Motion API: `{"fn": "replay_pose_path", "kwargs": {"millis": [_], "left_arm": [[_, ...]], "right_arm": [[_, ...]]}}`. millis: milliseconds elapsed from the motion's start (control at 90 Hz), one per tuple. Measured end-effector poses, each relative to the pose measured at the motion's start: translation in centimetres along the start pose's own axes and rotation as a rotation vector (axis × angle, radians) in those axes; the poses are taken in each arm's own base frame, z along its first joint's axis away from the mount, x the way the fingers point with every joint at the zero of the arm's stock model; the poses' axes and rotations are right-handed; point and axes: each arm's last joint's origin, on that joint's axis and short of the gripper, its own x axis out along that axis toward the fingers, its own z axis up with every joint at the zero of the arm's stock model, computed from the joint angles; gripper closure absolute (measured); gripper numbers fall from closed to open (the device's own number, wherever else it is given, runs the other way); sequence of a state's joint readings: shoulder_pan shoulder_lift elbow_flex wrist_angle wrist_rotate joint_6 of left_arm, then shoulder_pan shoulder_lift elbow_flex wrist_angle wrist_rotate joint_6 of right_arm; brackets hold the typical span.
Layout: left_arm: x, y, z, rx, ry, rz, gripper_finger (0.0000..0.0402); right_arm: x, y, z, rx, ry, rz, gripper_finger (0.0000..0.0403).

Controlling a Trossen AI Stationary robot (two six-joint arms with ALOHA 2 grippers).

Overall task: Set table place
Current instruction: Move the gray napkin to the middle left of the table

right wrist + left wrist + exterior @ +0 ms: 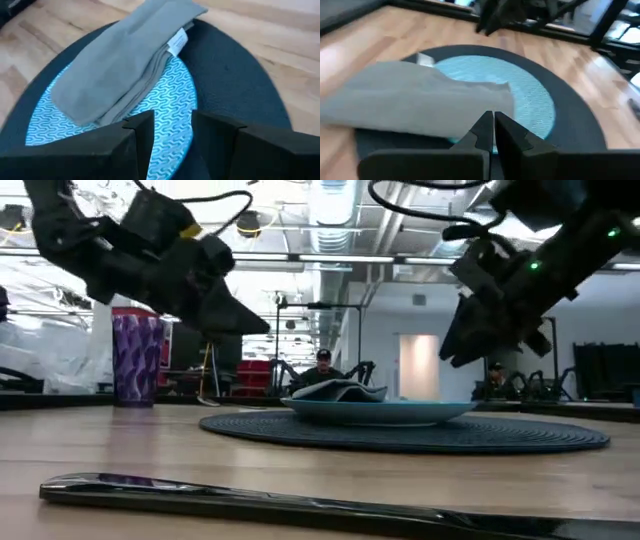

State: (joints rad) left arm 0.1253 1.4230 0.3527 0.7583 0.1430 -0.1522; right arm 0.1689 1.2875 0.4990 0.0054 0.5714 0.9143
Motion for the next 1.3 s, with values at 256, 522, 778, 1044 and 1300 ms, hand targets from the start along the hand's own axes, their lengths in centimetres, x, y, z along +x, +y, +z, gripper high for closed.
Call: {"fn": "replay_pose_path", "kwargs": {"millis": [256,522,778,1044,1300], "left_arm": [[0.7,0.0,-0.1,-0.059,-0.048,-0.032,0.0401],[0.5,0.8,-0.3,-0.101,-0.018,0.023,0.0402],[0.2,2.7,-0.5,-0.202,0.005,0.095,0.0366],[1.0,3.8,2.2,-0.296,-0.059,0.121,0.0261],[3.1,6.9,2.0,-0.583,0.151,0.232,0.0238]], "right_arm": [[2.3,-1.9,3.3,0.076,-0.025,0.174,0.0285],[3.1,-3.2,4.6,0.124,-0.004,0.213,0.0285],[3.2,-3.4,5.0,0.138,-0.023,0.211,0.0285],[3.1,-3.2,4.8,0.122,-0.011,0.219,0.0285],[2.9,-2.7,4.3,0.070,0.002,0.239,0.0285]]}}
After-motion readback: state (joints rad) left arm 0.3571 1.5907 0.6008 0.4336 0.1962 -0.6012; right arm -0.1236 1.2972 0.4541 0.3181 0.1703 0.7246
